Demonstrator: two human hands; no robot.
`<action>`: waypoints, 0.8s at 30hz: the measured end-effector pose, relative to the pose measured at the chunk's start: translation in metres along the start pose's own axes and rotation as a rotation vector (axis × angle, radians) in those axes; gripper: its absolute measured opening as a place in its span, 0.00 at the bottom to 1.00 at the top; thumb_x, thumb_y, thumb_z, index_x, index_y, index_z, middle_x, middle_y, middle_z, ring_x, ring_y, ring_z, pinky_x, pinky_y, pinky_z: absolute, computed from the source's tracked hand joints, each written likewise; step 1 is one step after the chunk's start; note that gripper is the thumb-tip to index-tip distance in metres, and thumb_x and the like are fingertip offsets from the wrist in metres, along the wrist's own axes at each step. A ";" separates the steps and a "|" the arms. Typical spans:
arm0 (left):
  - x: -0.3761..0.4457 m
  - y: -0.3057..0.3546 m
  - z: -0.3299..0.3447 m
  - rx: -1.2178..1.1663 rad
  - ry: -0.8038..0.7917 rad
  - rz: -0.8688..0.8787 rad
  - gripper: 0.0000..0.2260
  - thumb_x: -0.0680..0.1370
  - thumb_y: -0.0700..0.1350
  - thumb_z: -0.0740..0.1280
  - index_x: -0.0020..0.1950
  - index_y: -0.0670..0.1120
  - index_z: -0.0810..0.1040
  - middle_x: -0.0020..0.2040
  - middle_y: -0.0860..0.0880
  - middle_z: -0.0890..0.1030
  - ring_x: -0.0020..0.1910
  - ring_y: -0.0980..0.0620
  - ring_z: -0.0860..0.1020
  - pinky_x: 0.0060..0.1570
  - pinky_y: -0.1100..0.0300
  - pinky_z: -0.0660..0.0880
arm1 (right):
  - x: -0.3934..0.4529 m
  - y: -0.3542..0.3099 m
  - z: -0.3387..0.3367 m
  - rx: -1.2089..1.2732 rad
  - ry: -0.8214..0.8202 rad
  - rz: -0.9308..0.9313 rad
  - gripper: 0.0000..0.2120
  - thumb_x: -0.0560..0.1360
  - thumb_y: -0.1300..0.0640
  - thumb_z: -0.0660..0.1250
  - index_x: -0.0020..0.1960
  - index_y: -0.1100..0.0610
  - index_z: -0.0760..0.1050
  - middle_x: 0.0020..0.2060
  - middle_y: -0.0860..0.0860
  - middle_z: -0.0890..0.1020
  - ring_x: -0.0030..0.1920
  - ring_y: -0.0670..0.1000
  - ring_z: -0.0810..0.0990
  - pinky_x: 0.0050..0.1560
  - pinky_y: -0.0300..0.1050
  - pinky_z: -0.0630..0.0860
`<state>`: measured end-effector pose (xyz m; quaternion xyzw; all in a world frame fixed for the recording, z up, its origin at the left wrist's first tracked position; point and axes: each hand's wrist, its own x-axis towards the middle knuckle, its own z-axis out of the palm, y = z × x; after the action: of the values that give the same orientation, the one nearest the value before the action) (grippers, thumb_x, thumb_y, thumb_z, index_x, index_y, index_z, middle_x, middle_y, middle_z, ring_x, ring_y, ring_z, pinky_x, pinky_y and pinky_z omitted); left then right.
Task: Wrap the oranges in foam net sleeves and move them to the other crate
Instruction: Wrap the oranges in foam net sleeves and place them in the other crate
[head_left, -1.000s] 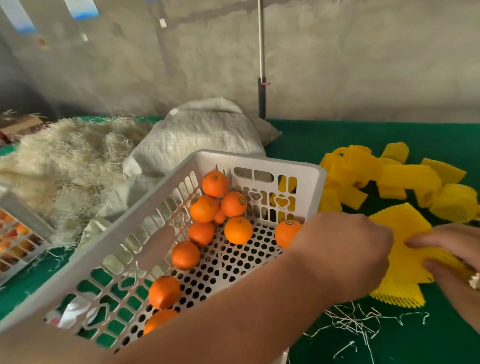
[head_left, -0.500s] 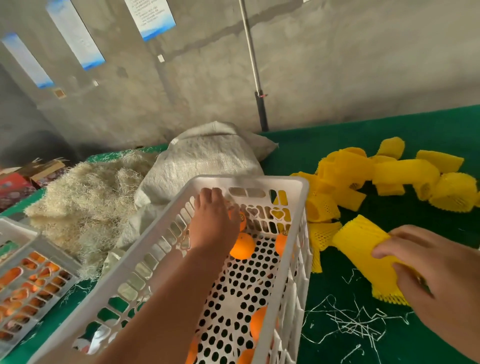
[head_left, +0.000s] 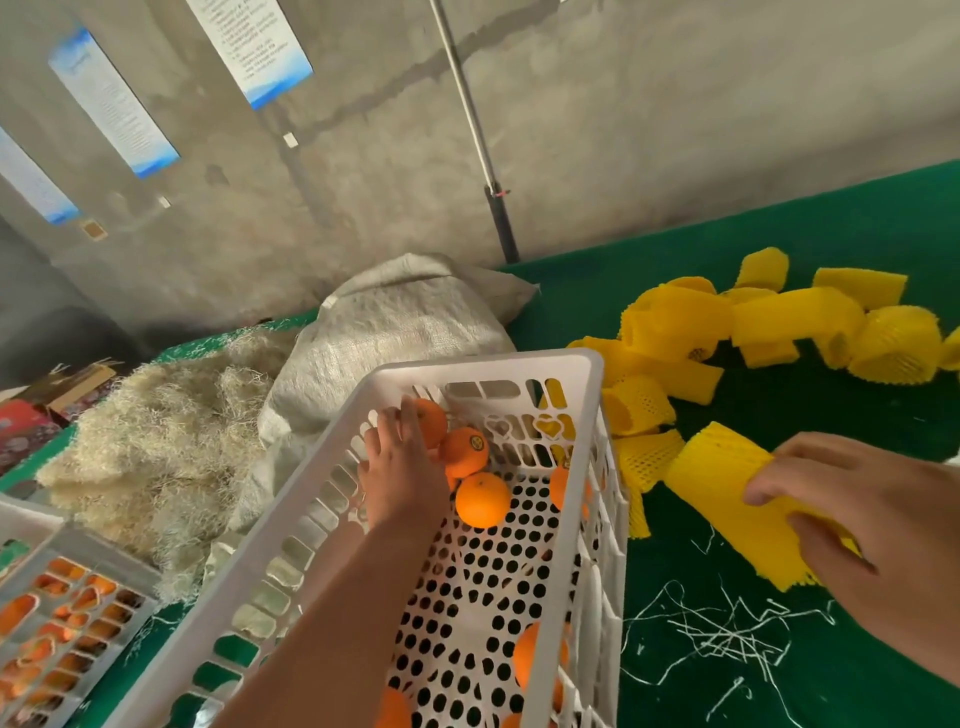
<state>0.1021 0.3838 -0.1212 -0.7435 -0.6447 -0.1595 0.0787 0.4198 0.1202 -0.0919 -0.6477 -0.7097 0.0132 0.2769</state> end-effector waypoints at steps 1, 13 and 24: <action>0.000 -0.001 0.001 0.004 0.002 0.001 0.37 0.76 0.44 0.68 0.82 0.51 0.54 0.74 0.45 0.62 0.74 0.42 0.63 0.67 0.39 0.71 | 0.000 0.000 0.000 -0.009 -0.005 0.009 0.17 0.71 0.57 0.69 0.52 0.36 0.72 0.49 0.31 0.70 0.26 0.37 0.68 0.23 0.33 0.67; 0.005 0.005 0.000 -0.165 0.114 0.118 0.21 0.77 0.45 0.73 0.64 0.48 0.65 0.64 0.46 0.76 0.64 0.42 0.74 0.63 0.40 0.73 | -0.001 -0.021 -0.021 0.027 -0.064 0.092 0.20 0.67 0.65 0.80 0.49 0.44 0.81 0.45 0.36 0.78 0.43 0.33 0.75 0.28 0.27 0.67; -0.013 0.086 -0.090 -0.792 0.519 0.182 0.26 0.83 0.56 0.66 0.77 0.51 0.61 0.70 0.49 0.65 0.59 0.55 0.71 0.49 0.58 0.75 | -0.001 -0.023 -0.029 0.014 -0.061 0.184 0.29 0.76 0.54 0.71 0.70 0.36 0.62 0.61 0.33 0.64 0.49 0.29 0.73 0.35 0.33 0.72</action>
<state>0.1726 0.3289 -0.0340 -0.7053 -0.4259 -0.5654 -0.0387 0.4111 0.1061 -0.0594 -0.7073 -0.6553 0.0632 0.2575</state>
